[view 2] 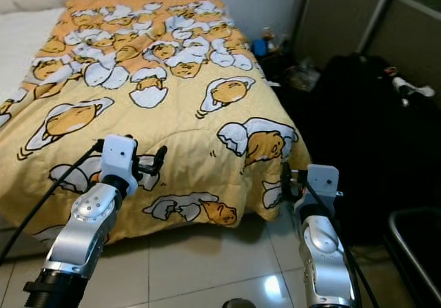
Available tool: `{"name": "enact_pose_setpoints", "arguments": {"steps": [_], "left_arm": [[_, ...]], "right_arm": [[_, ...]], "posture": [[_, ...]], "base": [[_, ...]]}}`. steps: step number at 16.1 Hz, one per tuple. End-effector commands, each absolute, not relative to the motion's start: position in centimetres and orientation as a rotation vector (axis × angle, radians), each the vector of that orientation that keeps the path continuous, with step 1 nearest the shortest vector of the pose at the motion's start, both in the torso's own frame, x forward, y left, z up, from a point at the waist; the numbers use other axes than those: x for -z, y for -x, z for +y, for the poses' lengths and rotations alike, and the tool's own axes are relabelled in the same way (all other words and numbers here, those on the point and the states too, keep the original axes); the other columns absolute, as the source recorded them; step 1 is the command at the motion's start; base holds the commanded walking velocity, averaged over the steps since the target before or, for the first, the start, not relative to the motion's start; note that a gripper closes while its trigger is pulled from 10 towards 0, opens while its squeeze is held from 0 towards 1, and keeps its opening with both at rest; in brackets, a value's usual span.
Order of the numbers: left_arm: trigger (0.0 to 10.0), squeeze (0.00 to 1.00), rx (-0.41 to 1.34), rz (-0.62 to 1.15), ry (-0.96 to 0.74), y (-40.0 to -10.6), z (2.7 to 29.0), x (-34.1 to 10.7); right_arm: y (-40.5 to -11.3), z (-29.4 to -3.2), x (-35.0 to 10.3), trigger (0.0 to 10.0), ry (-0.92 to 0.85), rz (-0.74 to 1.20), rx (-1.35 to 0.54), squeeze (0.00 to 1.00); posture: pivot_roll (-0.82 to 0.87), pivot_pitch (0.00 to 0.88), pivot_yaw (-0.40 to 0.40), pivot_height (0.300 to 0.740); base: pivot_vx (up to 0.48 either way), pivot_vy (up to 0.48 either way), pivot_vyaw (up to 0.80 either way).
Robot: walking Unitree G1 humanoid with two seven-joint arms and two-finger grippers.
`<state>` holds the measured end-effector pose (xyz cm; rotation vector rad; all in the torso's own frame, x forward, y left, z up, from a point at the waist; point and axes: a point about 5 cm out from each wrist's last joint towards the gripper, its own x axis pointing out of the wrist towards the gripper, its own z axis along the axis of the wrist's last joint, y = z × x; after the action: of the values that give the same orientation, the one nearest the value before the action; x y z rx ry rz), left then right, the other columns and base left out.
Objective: Clean up the room
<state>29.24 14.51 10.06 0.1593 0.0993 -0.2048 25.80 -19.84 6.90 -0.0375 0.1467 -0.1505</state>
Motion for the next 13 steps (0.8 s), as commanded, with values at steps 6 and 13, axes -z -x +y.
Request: {"name": "enact_pose_setpoints", "arguments": {"steps": [6, 13], "left_arm": [[10.0, 0.88, 0.209, 0.1, -0.147, -29.15, 14.52, -9.89], [10.0, 0.88, 0.214, 0.099, -0.15, -29.37, 14.2, -9.78]], "right_arm": [[-25.88, -20.17, -6.83, 10.0, 0.053, 0.161, 0.176, 0.0], [-25.74, -20.49, -6.45, 10.0, 0.059, 0.181, 0.19, 0.0]], "posture": [[-0.04, 0.0, -0.001, 0.74], [-0.05, 0.0, 0.009, 0.74]], "base": [[0.286, 0.0, -0.55], [0.365, 0.0, -0.3]]}}
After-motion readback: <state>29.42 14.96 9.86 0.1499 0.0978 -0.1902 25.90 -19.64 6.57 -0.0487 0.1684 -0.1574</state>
